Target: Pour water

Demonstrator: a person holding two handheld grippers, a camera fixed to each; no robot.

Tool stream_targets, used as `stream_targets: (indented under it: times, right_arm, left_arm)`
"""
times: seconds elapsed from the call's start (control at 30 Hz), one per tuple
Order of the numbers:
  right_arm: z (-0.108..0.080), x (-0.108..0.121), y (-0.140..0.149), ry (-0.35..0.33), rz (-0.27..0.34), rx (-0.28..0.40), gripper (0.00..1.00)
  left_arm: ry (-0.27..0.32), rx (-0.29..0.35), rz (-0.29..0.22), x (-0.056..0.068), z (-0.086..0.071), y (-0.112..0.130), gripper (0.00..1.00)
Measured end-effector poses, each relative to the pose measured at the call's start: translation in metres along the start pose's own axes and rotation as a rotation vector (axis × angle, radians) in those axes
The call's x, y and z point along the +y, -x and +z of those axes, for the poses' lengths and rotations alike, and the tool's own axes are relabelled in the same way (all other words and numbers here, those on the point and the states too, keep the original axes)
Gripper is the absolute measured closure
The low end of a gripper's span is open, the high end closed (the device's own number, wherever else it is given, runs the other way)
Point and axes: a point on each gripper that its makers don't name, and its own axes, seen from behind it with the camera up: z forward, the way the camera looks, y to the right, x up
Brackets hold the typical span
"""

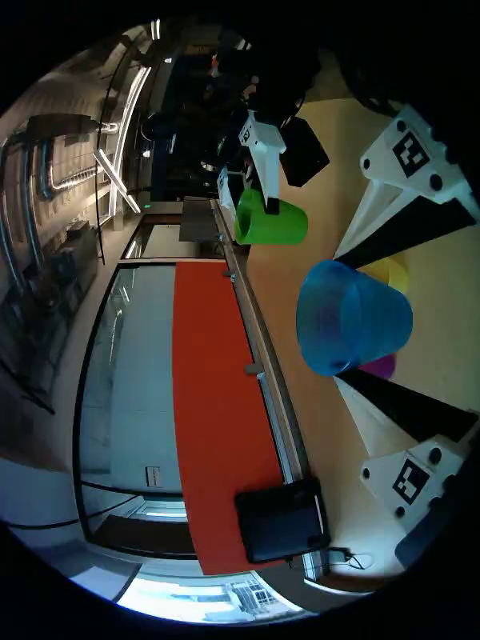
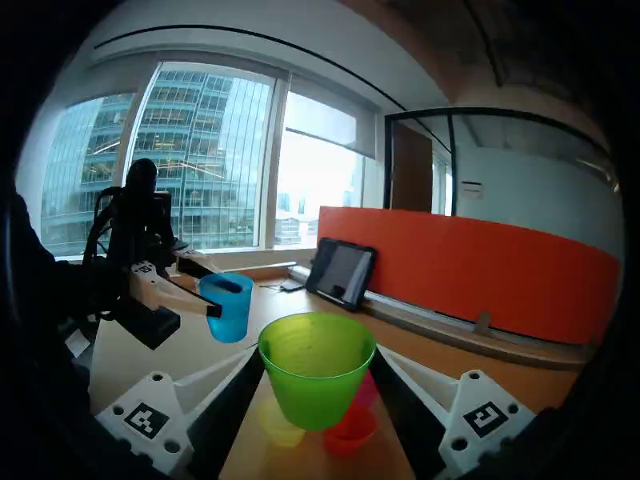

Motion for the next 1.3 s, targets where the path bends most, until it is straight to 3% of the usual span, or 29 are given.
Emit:
stream_targets:
  times: [0.27, 0.6, 1.03, 1.3]
  right_arm:
    - [0.001, 0.001, -0.004, 0.002, -0.007, 0.006, 0.08]
    - [0.002, -0.005, -0.008, -0.023, -0.016, 0.016, 0.08]
    - [0.005, -0.015, -0.009, -0.048, -0.023, 0.022, 0.09]
    - [0.009, -0.023, -0.009, -0.069, -0.018, 0.028, 0.09]
  left_arm:
    - [-0.003, 0.022, -0.002, -0.001, 0.002, -0.011, 0.14]
    - [-0.019, 0.050, 0.039, 0.000, 0.001, -0.023, 0.14]
    - [-0.069, 0.083, 0.180, 0.002, -0.004, -0.048, 0.14]
    - [-0.103, 0.106, 0.292, 0.005, -0.003, -0.066, 0.14]
